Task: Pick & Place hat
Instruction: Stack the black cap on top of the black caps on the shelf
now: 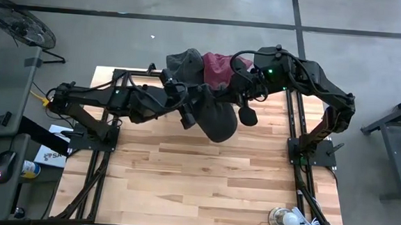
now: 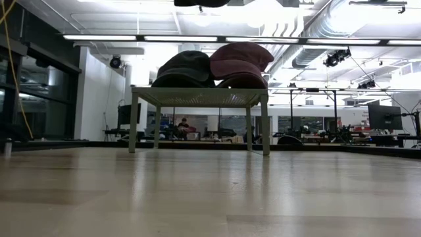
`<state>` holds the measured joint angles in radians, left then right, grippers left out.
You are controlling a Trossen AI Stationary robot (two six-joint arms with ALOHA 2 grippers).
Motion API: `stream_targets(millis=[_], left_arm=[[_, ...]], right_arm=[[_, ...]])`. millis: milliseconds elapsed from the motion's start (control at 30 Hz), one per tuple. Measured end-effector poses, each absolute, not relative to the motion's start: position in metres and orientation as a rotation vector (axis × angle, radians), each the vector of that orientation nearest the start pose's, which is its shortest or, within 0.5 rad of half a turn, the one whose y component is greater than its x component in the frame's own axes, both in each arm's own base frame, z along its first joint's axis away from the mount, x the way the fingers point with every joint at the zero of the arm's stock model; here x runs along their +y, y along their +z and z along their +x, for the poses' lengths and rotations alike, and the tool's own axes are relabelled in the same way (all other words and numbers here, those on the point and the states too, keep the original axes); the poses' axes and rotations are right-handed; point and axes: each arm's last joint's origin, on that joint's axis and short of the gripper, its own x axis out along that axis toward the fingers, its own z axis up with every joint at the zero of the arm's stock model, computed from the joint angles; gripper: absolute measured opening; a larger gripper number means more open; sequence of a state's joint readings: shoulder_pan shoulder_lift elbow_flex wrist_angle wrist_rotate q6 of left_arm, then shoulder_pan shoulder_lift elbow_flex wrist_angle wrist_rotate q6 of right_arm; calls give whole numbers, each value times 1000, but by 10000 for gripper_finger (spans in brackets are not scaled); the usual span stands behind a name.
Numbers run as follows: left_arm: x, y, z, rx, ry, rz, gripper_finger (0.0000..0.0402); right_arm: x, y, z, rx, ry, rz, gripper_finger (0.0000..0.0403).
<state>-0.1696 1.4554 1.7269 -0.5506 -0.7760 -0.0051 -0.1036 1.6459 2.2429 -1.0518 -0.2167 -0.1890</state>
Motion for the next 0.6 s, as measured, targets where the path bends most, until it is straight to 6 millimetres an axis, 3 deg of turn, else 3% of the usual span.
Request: stream_targets(millis=[167,433,600], left_arm=[[-30,468,295,221,600,116,134],[-30,466,297,231,591,120,44],[-31,466,297,232,588,119,17]], right_arm=[[-24,512,294,434,153,-116,0],[-24,512,294,435,152,-112,0],[-24,512,294,435,152,-110,0]])
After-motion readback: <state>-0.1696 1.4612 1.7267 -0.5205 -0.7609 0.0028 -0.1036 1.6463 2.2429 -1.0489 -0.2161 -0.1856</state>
